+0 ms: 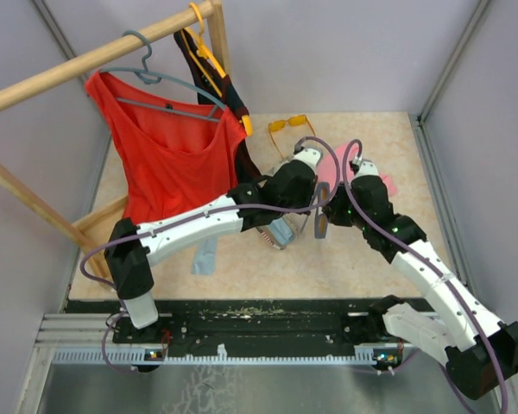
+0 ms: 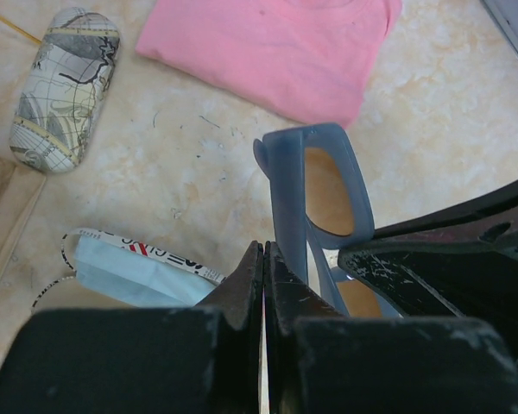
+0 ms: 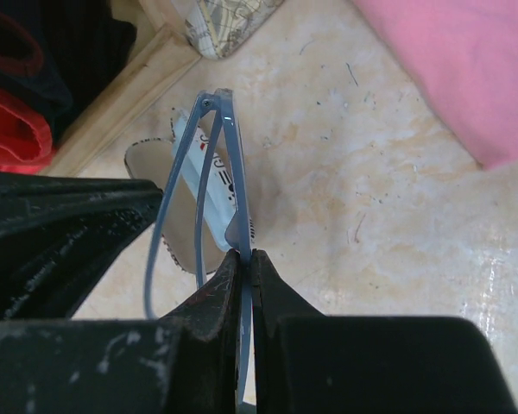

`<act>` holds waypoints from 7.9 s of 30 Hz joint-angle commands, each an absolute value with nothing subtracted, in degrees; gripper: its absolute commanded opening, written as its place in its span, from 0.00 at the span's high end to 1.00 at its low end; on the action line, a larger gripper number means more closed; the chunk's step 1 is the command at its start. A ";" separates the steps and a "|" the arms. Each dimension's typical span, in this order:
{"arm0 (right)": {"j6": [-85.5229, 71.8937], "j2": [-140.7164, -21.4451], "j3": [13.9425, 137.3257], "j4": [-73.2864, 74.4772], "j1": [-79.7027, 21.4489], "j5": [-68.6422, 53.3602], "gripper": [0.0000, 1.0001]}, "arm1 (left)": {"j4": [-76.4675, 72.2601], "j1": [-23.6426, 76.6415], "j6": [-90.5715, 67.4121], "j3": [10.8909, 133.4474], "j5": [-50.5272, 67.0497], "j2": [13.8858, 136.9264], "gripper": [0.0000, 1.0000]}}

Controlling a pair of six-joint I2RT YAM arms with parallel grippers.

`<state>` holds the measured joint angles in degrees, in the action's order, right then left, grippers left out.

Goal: Organize the sunglasses
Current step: Fold the sunglasses, then adjust the sunglasses case at the center of the board.

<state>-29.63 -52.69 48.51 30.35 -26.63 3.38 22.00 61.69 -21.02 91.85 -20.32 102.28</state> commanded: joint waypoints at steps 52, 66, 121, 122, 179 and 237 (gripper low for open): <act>-16.44 -61.19 46.56 19.55 -26.54 2.57 1.00 | 5.75 52.15 -56.05 46.55 -15.09 78.18 0.31; -17.84 -56.32 45.24 22.02 -26.44 3.11 1.00 | 0.36 50.35 -64.86 46.70 -17.83 87.71 0.33; -21.77 -49.68 43.42 23.89 -26.46 -4.63 1.00 | 3.42 47.89 -51.37 48.25 -14.08 86.54 0.45; -21.95 -49.54 43.42 23.97 -26.44 -4.52 1.00 | 3.61 47.82 -52.16 48.45 -14.48 87.21 0.45; -26.37 -47.37 41.12 22.72 -26.48 -10.50 1.00 | 9.38 46.82 -44.27 49.72 -13.28 85.84 0.57; -49.10 -46.27 28.36 3.86 -27.31 -15.44 1.00 | 41.77 64.43 -44.41 63.62 -43.32 92.51 0.88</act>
<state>-42.68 -48.03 29.87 12.32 -26.63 -17.15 38.02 63.53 -41.76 61.67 -40.40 91.18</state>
